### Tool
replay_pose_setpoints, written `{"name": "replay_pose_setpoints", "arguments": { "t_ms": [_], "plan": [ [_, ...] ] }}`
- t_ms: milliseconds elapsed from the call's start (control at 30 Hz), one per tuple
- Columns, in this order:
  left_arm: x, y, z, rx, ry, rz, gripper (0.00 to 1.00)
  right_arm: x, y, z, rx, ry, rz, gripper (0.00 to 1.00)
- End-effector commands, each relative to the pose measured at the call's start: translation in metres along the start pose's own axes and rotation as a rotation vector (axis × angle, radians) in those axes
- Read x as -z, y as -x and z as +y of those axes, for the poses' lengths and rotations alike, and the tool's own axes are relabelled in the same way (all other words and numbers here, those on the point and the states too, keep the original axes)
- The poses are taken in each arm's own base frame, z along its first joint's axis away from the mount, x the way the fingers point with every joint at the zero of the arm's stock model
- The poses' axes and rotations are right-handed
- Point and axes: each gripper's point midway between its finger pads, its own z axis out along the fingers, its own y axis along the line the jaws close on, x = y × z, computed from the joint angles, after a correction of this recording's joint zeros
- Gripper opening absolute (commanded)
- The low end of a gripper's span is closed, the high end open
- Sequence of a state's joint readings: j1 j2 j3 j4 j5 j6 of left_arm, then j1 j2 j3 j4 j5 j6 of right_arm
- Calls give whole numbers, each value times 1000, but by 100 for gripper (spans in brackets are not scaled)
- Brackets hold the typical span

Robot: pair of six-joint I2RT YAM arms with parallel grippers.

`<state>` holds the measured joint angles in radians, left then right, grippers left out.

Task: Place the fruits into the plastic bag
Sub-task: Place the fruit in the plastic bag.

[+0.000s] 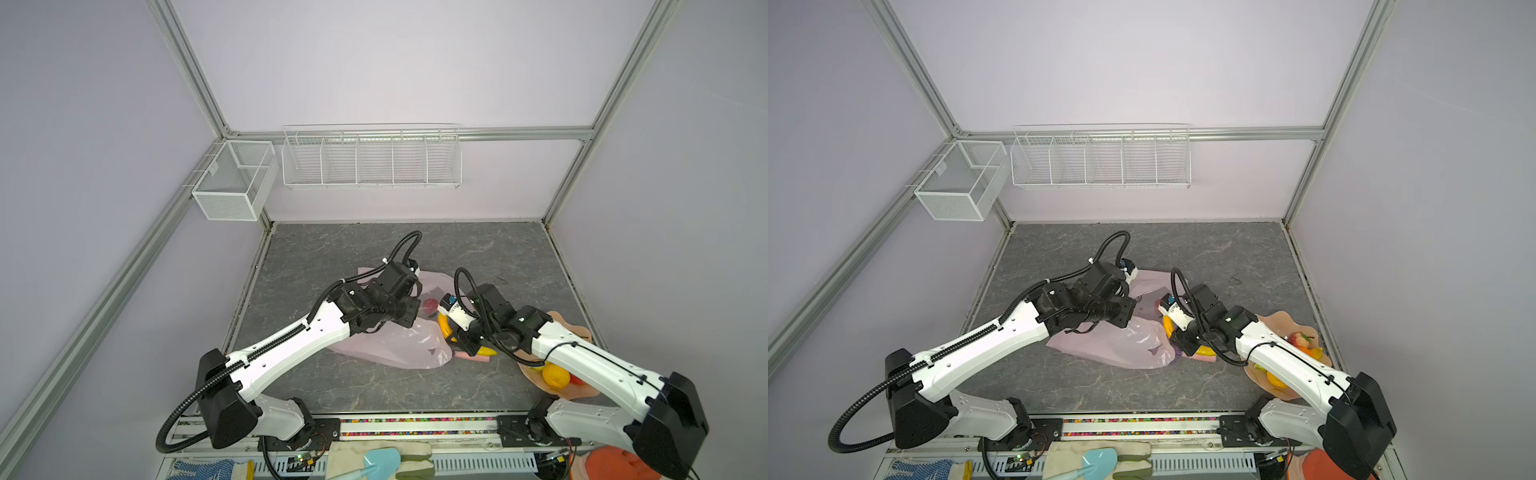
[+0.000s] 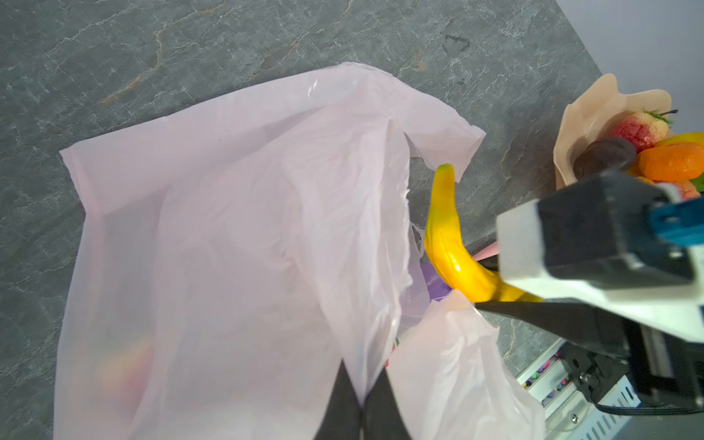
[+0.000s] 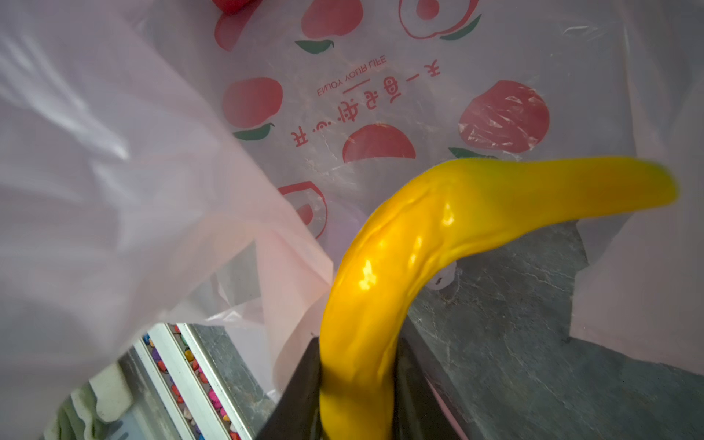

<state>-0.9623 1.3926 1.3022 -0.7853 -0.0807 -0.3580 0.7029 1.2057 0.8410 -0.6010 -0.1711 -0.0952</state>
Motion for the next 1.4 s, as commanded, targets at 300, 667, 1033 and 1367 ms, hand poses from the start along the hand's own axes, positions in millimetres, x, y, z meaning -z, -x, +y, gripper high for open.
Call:
{"name": "replay_pose_setpoints", "arguments": {
  "t_ms": [300,667,1033,1367],
  "plan": [
    [6,13,-12,-15,-41,-27,0,-29,55,4,35,47,-20,12],
    [-5,6,-18,-29,-59,-8,0,-62,101,-6,-273,96,-11,12],
    [-13,5,-22,-16,-68,-4,0,-91,106,-6,-819,162,-11,14],
    [-16,3,-22,-1,-74,-1,0,-98,121,17,-1093,225,-43,15]
  ]
}}
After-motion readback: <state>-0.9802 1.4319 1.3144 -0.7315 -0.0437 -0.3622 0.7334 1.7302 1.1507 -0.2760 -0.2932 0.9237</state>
